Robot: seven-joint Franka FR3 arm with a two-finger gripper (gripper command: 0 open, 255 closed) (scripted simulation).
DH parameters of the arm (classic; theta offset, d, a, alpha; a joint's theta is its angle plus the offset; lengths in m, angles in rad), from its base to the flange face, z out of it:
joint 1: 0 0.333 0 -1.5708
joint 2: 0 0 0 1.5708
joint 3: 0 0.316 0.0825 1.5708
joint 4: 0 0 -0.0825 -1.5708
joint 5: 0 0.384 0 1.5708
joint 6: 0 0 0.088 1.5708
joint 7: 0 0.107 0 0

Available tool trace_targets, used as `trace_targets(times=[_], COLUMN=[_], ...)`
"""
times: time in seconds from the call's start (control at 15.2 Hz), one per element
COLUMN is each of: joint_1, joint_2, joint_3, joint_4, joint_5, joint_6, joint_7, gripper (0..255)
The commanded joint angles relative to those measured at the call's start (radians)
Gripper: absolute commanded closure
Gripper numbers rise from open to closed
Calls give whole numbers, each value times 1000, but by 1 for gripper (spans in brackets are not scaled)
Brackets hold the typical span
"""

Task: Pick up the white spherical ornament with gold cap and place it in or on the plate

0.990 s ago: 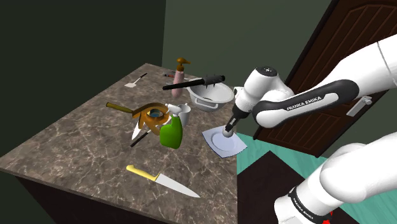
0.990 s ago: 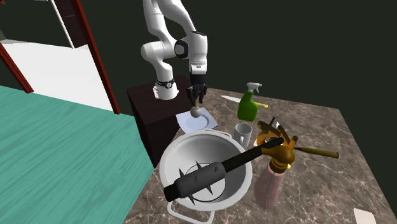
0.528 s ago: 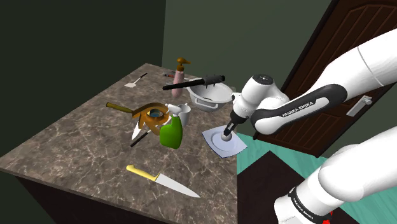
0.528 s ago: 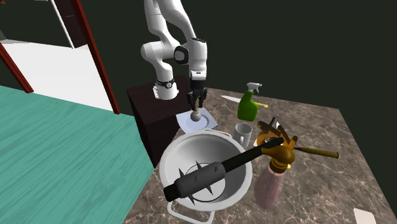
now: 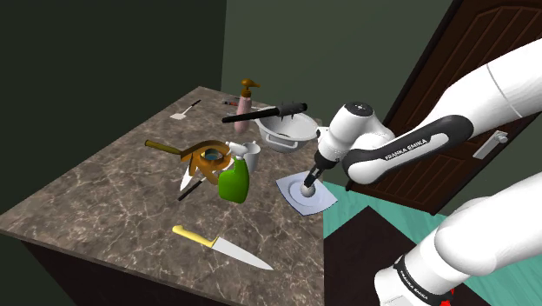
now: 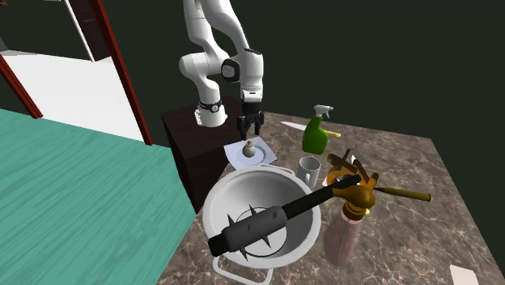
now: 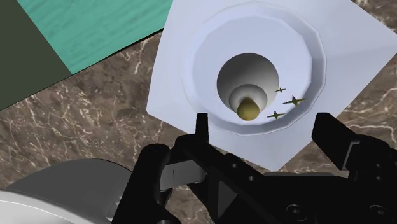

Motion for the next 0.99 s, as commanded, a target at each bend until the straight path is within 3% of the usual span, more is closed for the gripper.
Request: trace_targets(times=[0.0,0.2,0.46,0.92], joint_1=[0,0,78,79], joint_2=[0,0,-166,-166], joint_3=[0,0,-33,-33], joint_4=[0,0,6,6], joint_5=[0,0,106,106], joint_6=[0,0,-171,-171], joint_7=[0,0,-73,-73], gripper=[0,0,0,0])
